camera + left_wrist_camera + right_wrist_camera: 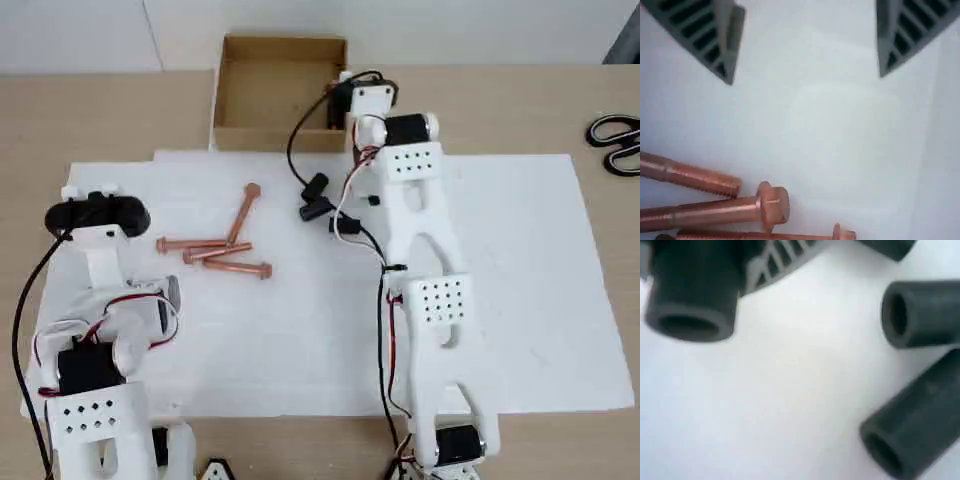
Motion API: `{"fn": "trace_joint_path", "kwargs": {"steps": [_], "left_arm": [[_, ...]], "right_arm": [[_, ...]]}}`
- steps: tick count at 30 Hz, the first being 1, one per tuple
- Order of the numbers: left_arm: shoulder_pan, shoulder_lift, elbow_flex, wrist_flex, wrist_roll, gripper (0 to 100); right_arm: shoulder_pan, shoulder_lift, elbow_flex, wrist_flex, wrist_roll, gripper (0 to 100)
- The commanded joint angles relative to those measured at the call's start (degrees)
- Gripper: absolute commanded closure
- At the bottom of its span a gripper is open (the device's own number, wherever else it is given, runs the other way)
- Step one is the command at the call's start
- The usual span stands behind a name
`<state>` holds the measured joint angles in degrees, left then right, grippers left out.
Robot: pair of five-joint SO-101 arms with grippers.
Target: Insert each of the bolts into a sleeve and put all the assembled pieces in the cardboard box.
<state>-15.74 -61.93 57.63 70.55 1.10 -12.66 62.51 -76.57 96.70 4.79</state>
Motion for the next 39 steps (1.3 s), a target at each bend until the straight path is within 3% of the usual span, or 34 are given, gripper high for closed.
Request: {"fn": "trace_joint_path", "kwargs": {"steps": [1,9,13,20,26,32,39], "left_arm": [[-0.2,-0.2,-0.6,0.3,-0.4,82],[-0.1,-0.1,-0.3,1.8,-0.4,82],[-0.1,-0.2,-0.3,1.8,-0.3,82],[-0.3,-0.2,-0.3,1.8,-0.2,82],[-0.3,-0.2,-0.3,1.8,-0.2,82],[-0.3,-0.2,-0.3,1.8,-0.2,82],[-0.2,-0.2,-0.3,1.8,-0.2,82]], "right_arm": [[0.4,-12.0,5.9,0.7,-0.3,99.5],[0.5,-32.3,33.2,-0.7,-0.3,99.5],[1.6,-33.7,41.1,-1.3,-0.4,99.1],[2.2,-32.0,53.6,-11.7,-0.4,98.9],[2.2,-32.0,57.1,-14.5,-0.7,98.2],[2.2,-31.9,57.1,-14.1,-0.6,89.1],[2.1,-31.8,57.1,-14.1,-0.4,88.3]]}}
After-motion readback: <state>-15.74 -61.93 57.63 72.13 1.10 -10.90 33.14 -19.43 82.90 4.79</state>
